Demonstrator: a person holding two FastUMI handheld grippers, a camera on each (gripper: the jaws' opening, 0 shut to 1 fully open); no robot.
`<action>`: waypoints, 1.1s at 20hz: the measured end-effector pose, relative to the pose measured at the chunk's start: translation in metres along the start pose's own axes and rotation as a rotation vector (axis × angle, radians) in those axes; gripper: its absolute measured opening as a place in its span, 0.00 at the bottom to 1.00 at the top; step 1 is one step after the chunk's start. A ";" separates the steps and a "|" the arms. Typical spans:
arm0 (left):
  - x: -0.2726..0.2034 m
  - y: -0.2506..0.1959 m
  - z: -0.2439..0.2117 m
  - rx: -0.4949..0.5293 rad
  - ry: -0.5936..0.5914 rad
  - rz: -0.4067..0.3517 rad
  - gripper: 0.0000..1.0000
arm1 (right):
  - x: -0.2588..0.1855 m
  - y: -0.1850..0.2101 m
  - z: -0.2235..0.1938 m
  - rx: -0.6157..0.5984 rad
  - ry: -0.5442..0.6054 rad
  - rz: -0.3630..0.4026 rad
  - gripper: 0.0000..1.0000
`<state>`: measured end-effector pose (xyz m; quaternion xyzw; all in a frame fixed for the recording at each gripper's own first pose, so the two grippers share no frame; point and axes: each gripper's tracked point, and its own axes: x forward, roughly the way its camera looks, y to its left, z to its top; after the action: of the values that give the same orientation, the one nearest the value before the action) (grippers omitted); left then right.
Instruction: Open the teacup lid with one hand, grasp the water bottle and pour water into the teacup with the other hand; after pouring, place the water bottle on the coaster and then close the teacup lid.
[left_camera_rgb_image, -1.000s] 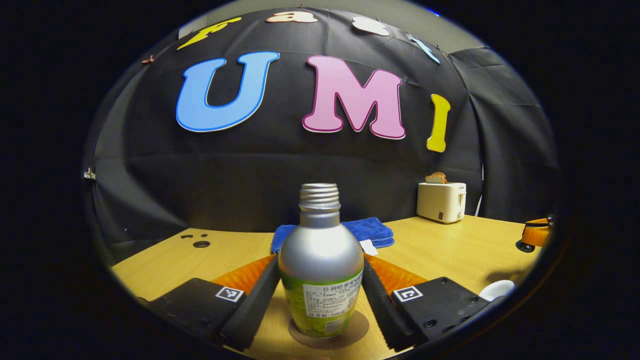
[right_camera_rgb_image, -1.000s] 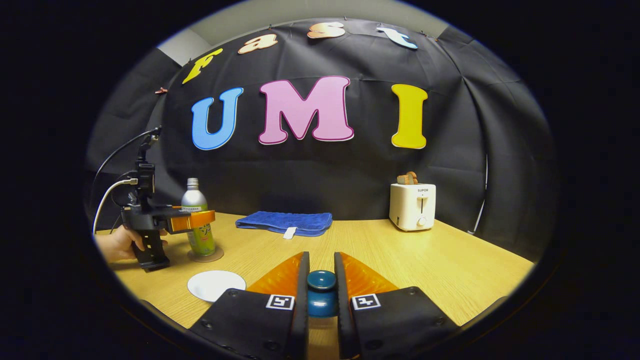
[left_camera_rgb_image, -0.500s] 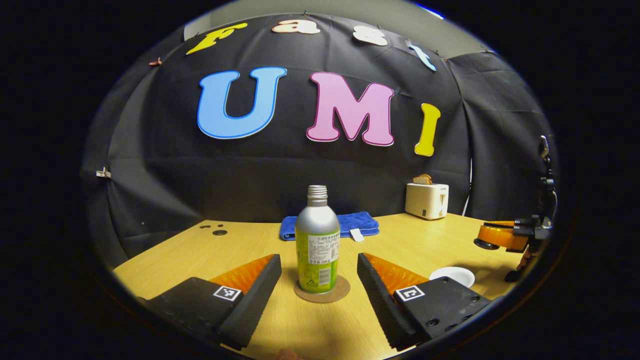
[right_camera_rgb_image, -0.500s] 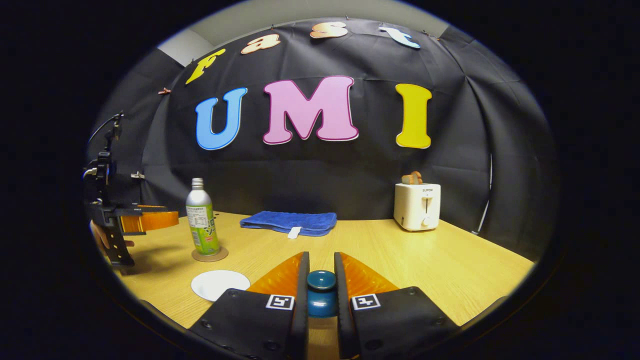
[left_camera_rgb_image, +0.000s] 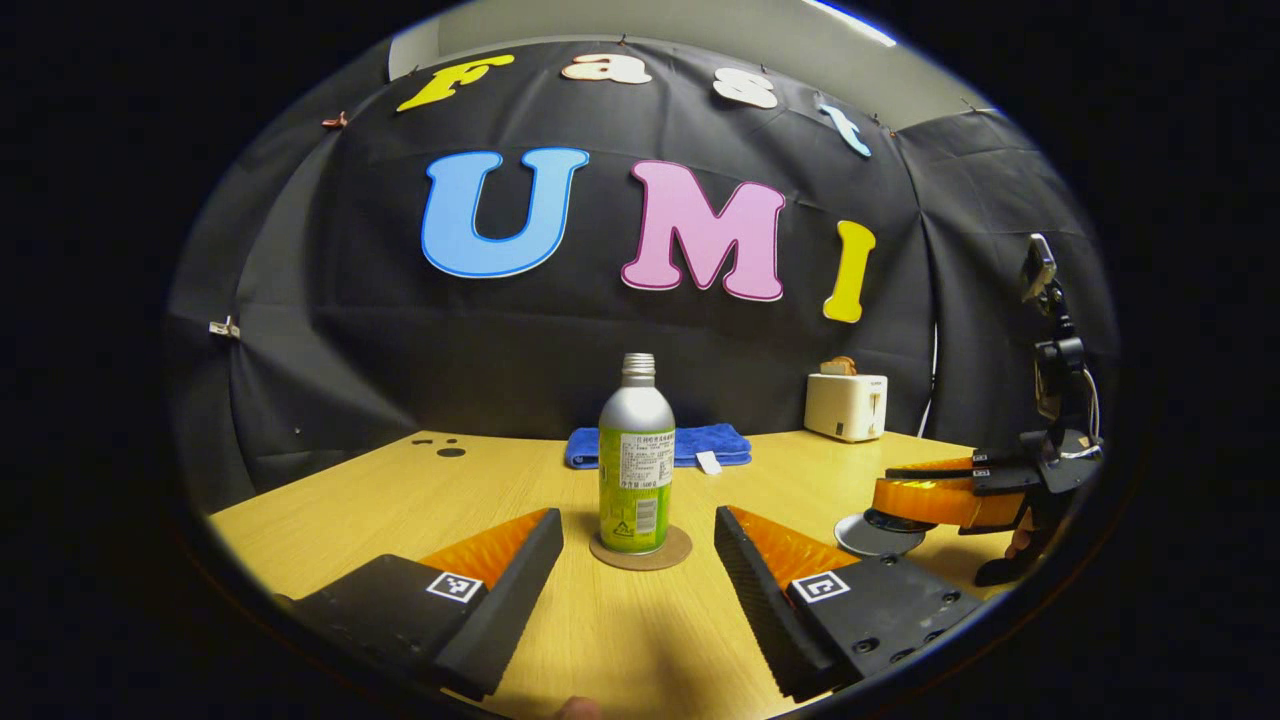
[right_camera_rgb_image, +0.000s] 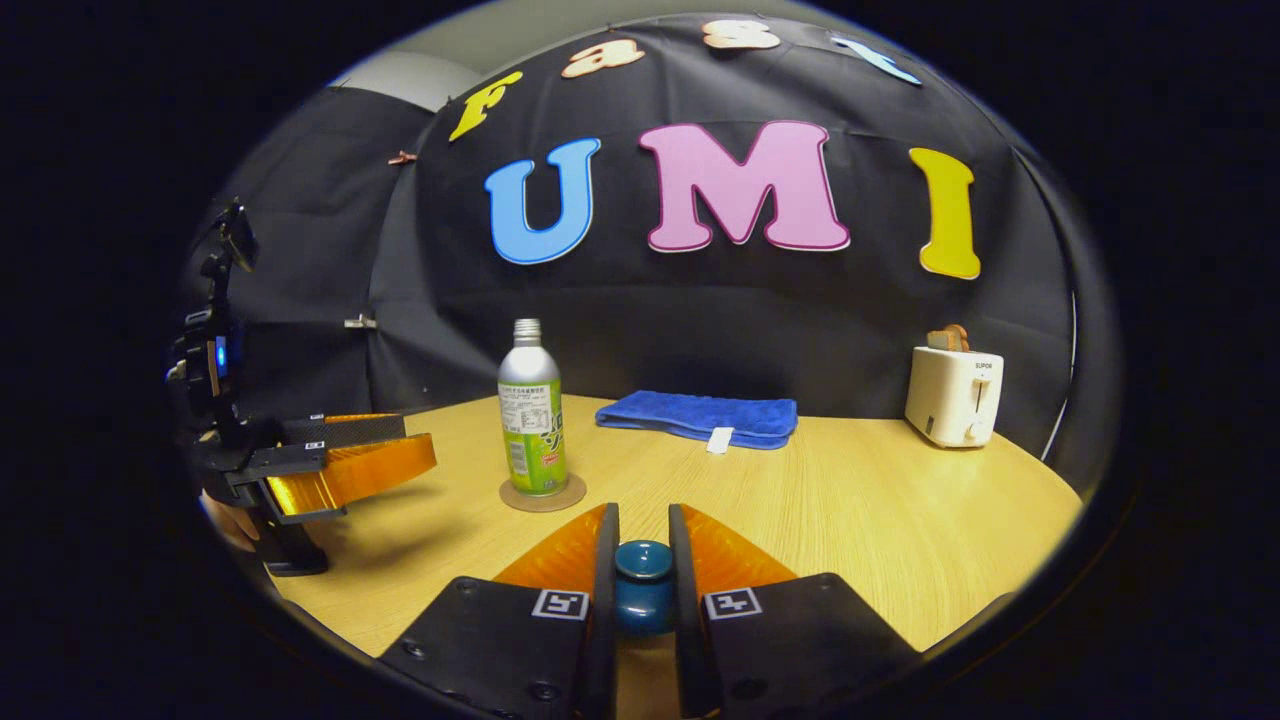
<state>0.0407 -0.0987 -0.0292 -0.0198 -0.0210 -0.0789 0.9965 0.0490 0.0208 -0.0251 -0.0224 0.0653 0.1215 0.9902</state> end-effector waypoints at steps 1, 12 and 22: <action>-0.004 -0.002 0.001 0.004 -0.002 -0.007 0.96 | 0.002 0.001 -0.003 0.005 0.018 0.003 0.27; -0.011 -0.007 -0.002 0.029 0.008 0.004 0.96 | -0.005 0.001 0.001 0.019 -0.007 -0.014 0.63; -0.020 -0.024 -0.001 0.030 0.007 0.049 0.96 | -0.043 -0.042 0.015 0.040 -0.133 -0.195 1.00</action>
<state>0.0176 -0.1196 -0.0303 -0.0052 -0.0179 -0.0540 0.9984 0.0200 -0.0296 -0.0029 -0.0005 -0.0007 0.0246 0.9997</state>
